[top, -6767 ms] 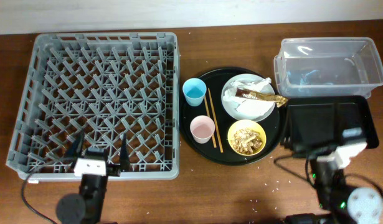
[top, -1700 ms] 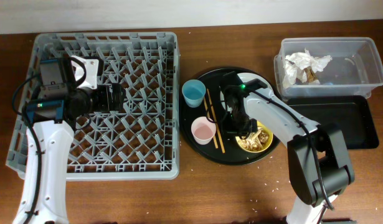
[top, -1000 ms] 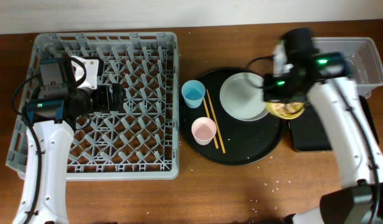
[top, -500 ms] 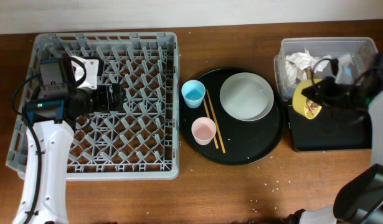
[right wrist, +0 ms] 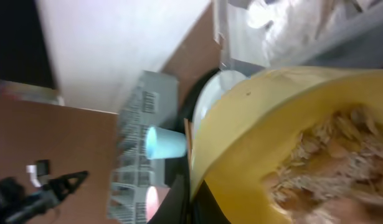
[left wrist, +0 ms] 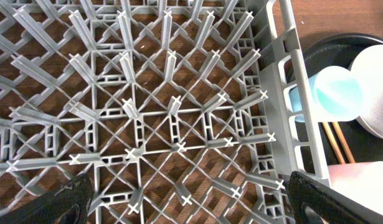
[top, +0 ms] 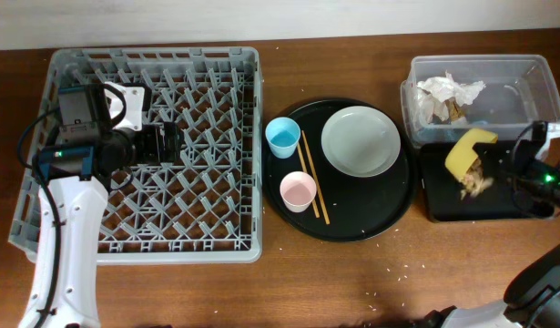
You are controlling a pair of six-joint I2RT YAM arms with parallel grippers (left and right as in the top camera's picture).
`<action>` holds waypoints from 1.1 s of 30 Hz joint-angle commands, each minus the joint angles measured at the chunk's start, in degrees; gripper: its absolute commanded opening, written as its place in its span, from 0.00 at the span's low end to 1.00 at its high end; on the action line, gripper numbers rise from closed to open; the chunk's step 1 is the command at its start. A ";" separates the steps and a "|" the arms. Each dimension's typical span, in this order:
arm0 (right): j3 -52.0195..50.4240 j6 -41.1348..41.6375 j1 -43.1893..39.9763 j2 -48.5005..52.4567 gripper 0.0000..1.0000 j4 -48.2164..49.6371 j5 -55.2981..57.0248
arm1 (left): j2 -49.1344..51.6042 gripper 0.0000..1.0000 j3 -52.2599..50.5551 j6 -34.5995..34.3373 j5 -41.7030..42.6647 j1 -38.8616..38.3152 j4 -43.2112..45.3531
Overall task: Sort waste into correct bins and load items into the dishwasher rack
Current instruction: 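Tip yellow bowl over black tray with right gripper, dumping shells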
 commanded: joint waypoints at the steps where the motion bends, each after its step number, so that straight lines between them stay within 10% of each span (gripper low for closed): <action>1: -0.55 3.61 -2.86 1.60 0.04 0.15 -5.92 | 0.33 0.99 0.66 -0.11 0.63 0.26 -0.07; 33: -0.52 28.46 -10.78 8.44 0.04 7.85 -17.79 | 0.33 0.99 0.66 -0.11 0.66 0.24 -0.07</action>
